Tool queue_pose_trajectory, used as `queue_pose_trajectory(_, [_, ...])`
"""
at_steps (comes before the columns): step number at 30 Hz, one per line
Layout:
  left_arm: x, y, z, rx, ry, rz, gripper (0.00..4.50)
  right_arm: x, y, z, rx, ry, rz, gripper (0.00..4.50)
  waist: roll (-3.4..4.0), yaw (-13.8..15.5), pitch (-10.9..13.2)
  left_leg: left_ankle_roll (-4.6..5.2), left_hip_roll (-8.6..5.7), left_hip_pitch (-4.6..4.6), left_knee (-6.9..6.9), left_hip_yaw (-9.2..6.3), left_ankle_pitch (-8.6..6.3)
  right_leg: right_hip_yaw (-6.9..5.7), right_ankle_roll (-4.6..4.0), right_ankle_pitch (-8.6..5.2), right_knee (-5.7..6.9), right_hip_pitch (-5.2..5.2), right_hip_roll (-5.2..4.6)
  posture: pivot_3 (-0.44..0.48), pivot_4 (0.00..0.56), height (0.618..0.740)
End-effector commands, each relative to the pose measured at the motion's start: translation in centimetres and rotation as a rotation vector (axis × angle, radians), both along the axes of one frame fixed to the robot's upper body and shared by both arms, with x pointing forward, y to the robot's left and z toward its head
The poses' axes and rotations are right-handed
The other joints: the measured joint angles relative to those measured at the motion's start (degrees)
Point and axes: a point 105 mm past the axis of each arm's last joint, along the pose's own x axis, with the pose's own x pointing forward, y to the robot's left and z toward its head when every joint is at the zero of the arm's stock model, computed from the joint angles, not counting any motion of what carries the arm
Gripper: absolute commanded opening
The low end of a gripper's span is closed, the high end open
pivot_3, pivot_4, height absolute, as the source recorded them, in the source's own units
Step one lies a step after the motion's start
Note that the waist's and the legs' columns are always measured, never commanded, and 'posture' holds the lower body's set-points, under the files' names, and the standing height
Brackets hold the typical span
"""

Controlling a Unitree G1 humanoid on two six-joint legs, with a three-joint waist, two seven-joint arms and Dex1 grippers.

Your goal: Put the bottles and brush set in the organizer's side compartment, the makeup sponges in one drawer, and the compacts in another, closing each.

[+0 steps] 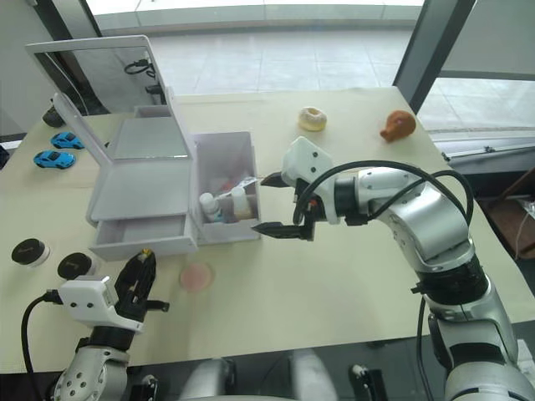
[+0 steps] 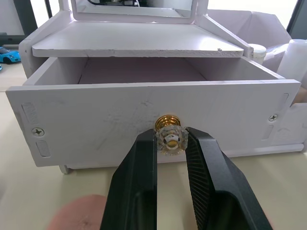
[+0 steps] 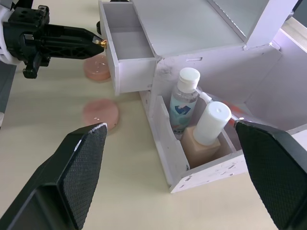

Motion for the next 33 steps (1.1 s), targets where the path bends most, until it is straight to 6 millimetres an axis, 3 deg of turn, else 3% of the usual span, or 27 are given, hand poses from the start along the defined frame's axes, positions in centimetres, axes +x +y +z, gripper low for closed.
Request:
queue_pose_trajectory(1, [-0.5, -0.9, 1.8, -0.009, -0.071, -0.043, 0.56, 0.1, -0.1, 0.9, 0.006, -0.038, -0.005, 4.5, 0.05, -0.1, 0.0, 0.01, 0.0, -0.01, 0.0, 0.04, -0.01, 0.05, 0.0, 0.0, 0.0, 0.01, 0.0, 0.0, 0.15, 0.74])
queue_pose_trajectory(14, [-2.2, 0.1, 1.8, 0.029, -0.016, -0.06, 0.56, 0.2, 0.2, 0.6, 0.022, -0.025, -0.012, 4.5, -0.01, 0.6, 0.1, 0.03, 0.04, 0.14, 0.25, 0.25, -0.02, 0.37, 0.08, 0.02, 0.16, -0.11, 0.19, 0.0, 0.15, 0.74])
queue_pose_trajectory(22, [-2.0, -0.1, 1.9, 0.01, 0.002, -0.084, 0.56, 0.3, 0.3, 0.6, 0.034, -0.024, -0.024, 4.5, -0.1, 1.7, 0.1, 0.03, 0.04, 0.07, 0.41, 0.25, -0.02, 0.37, 0.05, 0.04, 0.15, -0.1, 0.17, 0.0, 0.15, 0.74])
queue_pose_trajectory(25, [-2.4, -0.4, 2.1, -0.038, 0.005, -0.111, 1.52, 0.3, 0.3, 0.6, 0.04, -0.023, -0.026, 4.5, -0.12, 1.8, 0.1, 0.03, 0.04, 0.07, 0.42, 0.25, -0.02, 0.37, 0.06, 0.04, 0.15, -0.1, 0.17, 0.0, 0.15, 0.74])
queue_pose_trajectory(30, [-4.8, -0.4, 2.7, -0.136, 0.017, -0.202, 3.12, 0.4, 0.5, 0.8, 0.049, -0.028, -0.017, 4.5, -0.13, 1.5, 0.1, 0.03, 0.08, 0.08, 0.41, 0.28, -0.02, 0.38, 0.05, 0.02, 0.16, -0.11, 0.17, 0.0, 0.15, 0.74])
queue_pose_trajectory(33, [-6.0, 3.0, 2.8, -0.03, 0.043, -0.182, 4.08, 0.6, 0.4, 1.1, 0.074, -0.022, -0.013, 4.5, -0.13, 1.4, 0.1, 0.03, 0.14, 0.12, 0.39, 0.24, -0.02, 0.31, -0.1, -0.33, 0.23, -0.15, 0.23, 0.0, 0.15, 0.74])
